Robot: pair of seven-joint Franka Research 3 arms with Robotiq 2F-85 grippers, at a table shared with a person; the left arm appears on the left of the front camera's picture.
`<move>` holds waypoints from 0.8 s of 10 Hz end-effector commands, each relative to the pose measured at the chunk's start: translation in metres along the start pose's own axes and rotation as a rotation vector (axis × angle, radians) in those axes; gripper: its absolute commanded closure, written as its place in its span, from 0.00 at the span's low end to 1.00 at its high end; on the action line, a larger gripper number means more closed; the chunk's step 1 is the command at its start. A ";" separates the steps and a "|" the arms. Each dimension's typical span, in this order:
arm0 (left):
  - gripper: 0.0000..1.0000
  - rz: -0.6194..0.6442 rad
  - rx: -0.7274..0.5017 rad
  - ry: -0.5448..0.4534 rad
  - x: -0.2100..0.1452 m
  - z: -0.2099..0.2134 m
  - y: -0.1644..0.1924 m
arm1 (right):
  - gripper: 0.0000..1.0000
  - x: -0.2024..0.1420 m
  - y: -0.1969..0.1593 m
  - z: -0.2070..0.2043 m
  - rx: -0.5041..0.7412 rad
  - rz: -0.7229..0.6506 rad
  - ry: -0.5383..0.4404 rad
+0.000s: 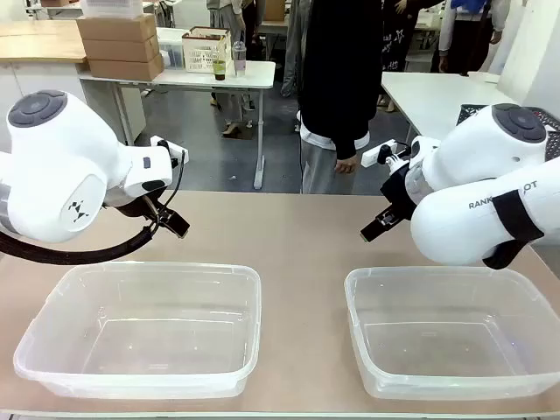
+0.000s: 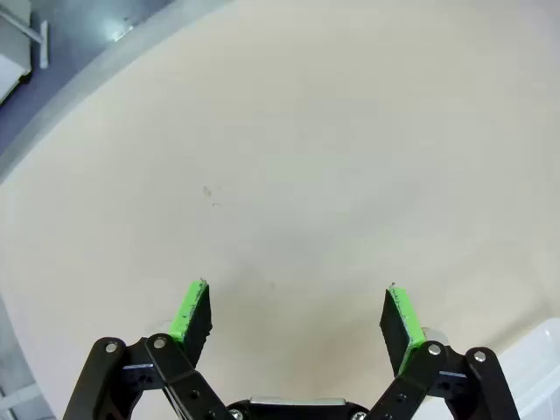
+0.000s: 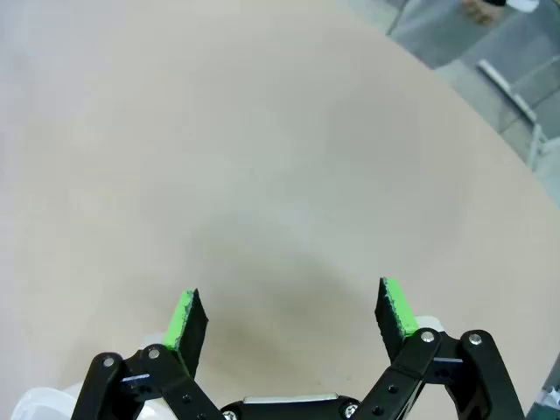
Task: Sort the waste into each basket.
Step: Pick up the Organizing box on the left side of the table and lift it.
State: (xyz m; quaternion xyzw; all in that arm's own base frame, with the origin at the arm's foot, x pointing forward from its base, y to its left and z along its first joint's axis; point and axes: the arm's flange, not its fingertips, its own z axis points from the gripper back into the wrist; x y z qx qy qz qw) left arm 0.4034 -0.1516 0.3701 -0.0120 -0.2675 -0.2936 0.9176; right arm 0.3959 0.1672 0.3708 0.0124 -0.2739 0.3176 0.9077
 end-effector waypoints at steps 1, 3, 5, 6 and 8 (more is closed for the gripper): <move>0.00 0.000 0.000 0.000 0.000 0.000 0.000 | 0.00 0.000 0.000 0.000 0.000 0.000 0.000; 0.00 0.000 0.000 0.000 0.000 0.000 0.000 | 0.00 0.000 0.000 0.000 0.000 0.000 0.000; 0.00 0.000 0.000 0.000 0.000 0.000 0.000 | 0.00 0.000 0.000 0.000 0.000 0.001 0.000; 0.00 -0.015 -0.056 0.027 0.005 0.007 0.001 | 0.00 0.003 -0.003 0.005 0.100 0.002 0.023; 0.00 0.052 -0.119 0.227 0.020 0.049 0.005 | 0.00 0.008 -0.025 0.052 0.209 -0.158 0.111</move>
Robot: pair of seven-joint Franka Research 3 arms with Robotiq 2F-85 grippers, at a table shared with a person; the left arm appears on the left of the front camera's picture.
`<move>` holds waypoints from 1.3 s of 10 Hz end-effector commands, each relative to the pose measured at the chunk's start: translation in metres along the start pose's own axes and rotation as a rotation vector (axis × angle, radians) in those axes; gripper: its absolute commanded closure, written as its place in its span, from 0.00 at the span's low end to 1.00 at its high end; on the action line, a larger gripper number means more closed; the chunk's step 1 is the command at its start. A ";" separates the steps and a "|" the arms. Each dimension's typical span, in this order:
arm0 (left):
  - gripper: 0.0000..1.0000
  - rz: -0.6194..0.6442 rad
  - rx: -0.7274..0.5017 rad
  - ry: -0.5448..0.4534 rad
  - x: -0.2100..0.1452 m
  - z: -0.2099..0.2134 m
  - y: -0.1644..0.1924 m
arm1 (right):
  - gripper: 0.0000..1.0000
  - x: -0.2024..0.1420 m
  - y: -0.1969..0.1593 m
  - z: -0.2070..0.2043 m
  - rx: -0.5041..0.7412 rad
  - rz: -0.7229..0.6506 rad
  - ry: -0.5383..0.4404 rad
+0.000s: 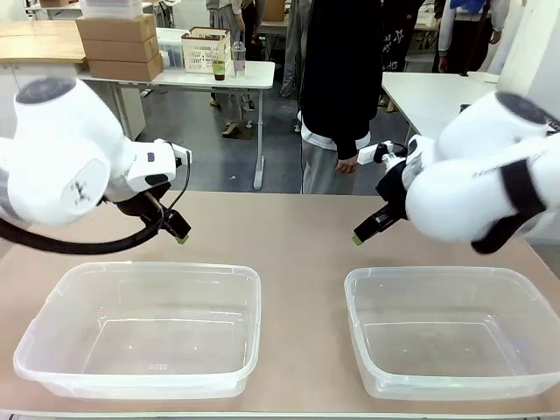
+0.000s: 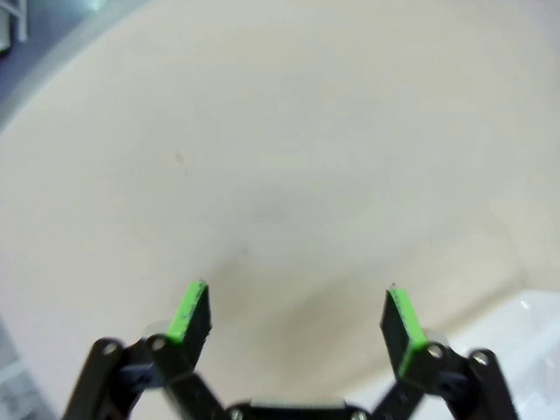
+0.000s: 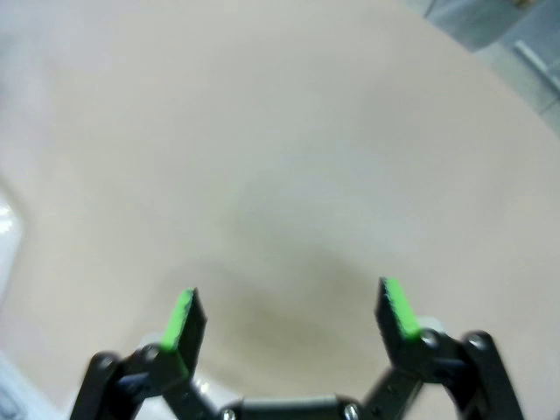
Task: Sort the waste into each basket.
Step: Pick up the Organizing box on the left side of the table and lift it.
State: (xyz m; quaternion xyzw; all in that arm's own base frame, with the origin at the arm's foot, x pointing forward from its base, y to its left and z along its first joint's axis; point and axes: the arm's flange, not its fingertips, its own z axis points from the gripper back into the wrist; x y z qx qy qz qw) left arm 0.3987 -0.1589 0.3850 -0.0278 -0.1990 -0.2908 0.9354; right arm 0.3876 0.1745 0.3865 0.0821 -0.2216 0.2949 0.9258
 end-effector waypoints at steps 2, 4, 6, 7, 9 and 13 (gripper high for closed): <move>0.00 0.109 -0.140 0.055 -0.004 0.120 0.008 | 0.00 -0.025 -0.042 0.111 0.087 -0.140 0.039; 0.00 0.136 -0.378 -0.109 -0.038 0.168 0.013 | 0.00 -0.074 -0.054 0.155 0.332 -0.206 -0.118; 0.00 0.240 -0.610 -0.355 -0.083 0.186 0.047 | 0.00 -0.140 -0.099 0.160 0.567 -0.485 -0.309; 0.00 0.323 -0.698 -0.437 -0.105 0.183 0.072 | 0.00 -0.172 -0.122 0.159 0.647 -0.631 -0.429; 0.00 0.466 -0.870 -0.523 -0.134 0.159 0.117 | 0.00 -0.216 -0.147 0.155 0.706 -0.846 -0.621; 0.00 0.439 -0.776 -0.500 -0.108 0.204 0.127 | 0.00 -0.163 -0.199 0.206 0.656 -0.738 -0.458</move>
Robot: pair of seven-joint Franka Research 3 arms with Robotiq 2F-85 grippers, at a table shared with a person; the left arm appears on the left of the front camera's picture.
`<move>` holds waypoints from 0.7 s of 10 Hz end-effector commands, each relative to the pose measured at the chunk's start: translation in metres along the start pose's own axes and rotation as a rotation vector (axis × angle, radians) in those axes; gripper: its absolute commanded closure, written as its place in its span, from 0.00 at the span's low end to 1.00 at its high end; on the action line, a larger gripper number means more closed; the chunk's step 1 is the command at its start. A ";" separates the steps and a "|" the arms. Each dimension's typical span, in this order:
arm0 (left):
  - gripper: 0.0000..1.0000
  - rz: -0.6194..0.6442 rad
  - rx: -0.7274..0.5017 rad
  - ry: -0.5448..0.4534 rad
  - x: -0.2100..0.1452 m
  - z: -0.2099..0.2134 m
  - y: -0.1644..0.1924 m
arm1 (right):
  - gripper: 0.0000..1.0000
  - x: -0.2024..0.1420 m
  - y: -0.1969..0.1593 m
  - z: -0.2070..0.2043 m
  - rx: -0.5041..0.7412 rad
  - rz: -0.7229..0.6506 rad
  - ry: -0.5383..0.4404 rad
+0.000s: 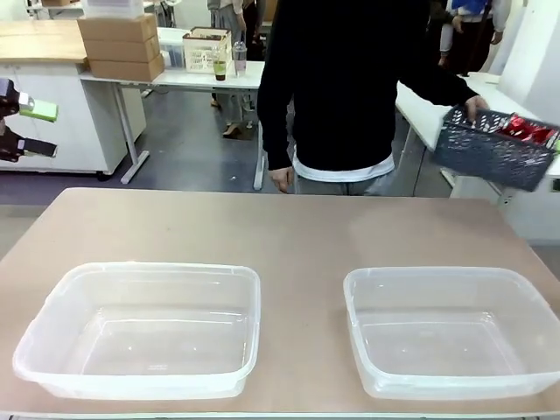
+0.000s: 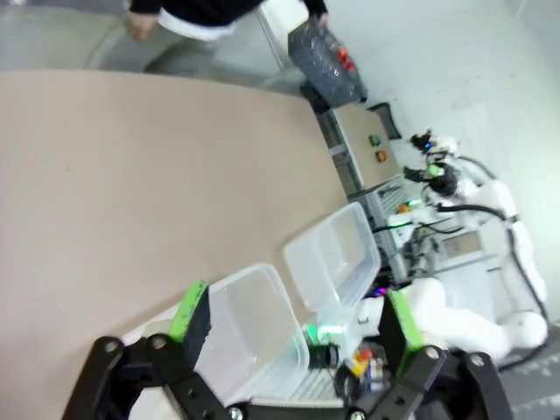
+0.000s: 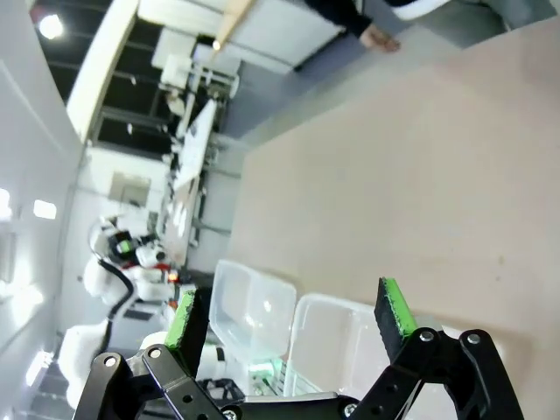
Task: Sort the waste into each basket.
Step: Pick up the Organizing box on the left side of the table and lift it.
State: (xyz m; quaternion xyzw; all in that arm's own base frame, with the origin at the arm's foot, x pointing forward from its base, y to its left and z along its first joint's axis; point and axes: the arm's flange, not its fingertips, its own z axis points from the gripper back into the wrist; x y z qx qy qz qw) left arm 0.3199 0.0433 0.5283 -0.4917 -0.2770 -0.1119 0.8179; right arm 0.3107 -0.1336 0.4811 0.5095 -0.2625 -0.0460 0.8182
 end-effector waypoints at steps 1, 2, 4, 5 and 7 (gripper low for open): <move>0.00 -0.032 0.009 0.004 0.002 0.001 -0.013 | 0.00 0.002 0.010 -0.001 -0.004 0.053 0.013; 0.00 -0.032 0.009 0.004 0.002 0.001 -0.013 | 0.00 0.000 0.000 0.000 0.000 0.000 0.000; 0.00 -0.077 0.031 0.121 0.009 -0.019 -0.028 | 0.00 0.020 0.059 -0.046 -0.031 0.101 0.091; 0.00 -0.086 0.048 0.140 0.015 -0.027 -0.034 | 0.00 0.026 0.075 -0.059 -0.041 0.139 0.112; 0.00 -0.079 0.061 0.252 0.010 -0.034 -0.031 | 0.00 0.027 0.090 -0.080 -0.021 0.136 0.168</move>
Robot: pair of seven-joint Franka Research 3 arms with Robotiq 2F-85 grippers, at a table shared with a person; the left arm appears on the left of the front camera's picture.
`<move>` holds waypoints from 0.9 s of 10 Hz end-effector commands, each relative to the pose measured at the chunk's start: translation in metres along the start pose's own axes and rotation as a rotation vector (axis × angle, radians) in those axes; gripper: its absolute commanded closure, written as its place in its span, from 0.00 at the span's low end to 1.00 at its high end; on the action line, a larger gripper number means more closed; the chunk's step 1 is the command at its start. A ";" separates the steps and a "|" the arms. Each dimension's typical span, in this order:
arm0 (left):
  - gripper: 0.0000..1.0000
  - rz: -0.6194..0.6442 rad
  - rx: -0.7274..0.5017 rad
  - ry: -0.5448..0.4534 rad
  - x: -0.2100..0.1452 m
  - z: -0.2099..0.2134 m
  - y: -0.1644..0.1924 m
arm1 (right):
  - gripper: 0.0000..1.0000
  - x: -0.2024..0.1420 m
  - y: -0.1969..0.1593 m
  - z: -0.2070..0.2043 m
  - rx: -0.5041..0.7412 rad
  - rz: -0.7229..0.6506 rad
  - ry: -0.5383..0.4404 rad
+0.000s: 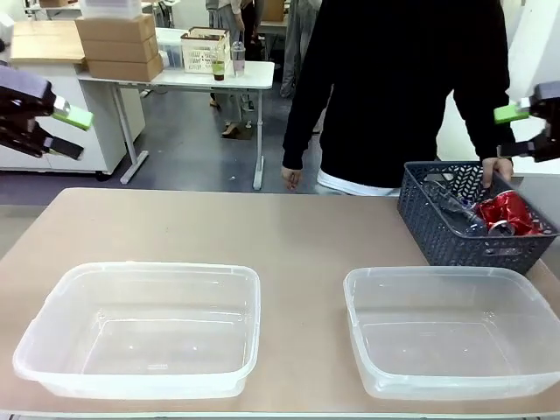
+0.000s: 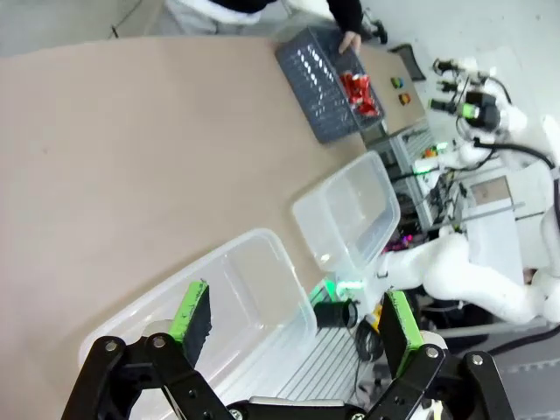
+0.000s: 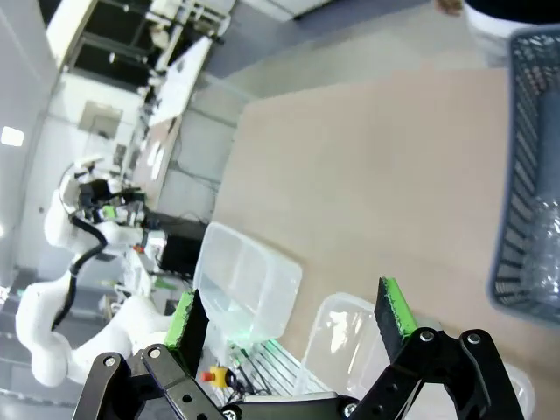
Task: Sort the waste into each basket.
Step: Pick up the Organizing box on the left side of the table and lift it.
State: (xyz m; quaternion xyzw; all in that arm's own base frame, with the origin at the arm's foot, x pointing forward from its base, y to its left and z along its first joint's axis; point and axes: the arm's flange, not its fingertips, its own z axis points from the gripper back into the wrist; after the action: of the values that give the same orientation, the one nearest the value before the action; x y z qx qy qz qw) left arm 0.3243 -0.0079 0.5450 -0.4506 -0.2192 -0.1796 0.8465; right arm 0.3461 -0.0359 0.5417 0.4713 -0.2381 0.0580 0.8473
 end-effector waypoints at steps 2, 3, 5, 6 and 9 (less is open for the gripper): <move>0.00 -0.028 0.112 0.218 -0.003 0.010 -0.010 | 0.00 0.006 0.069 -0.057 -0.013 -0.038 0.062; 0.00 -0.027 0.176 0.267 -0.003 0.016 -0.022 | 0.00 -0.006 0.119 -0.105 -0.071 0.054 0.157; 0.00 -0.013 0.323 0.318 -0.018 0.013 -0.039 | 0.00 -0.042 0.182 -0.192 -0.173 0.179 0.347; 0.00 -0.012 0.384 0.352 -0.037 0.008 -0.045 | 0.00 -0.063 0.200 -0.232 -0.213 0.203 0.447; 0.00 -0.031 0.438 0.383 -0.089 0.005 -0.051 | 0.00 -0.102 0.209 -0.249 -0.136 0.319 0.657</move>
State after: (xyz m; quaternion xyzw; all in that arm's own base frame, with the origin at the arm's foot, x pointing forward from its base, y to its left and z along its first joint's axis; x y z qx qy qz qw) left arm 0.2381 -0.0215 0.5415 -0.2082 -0.0978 -0.2241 0.9470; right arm 0.2598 0.3310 0.5332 0.3281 -0.0257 0.2991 0.8957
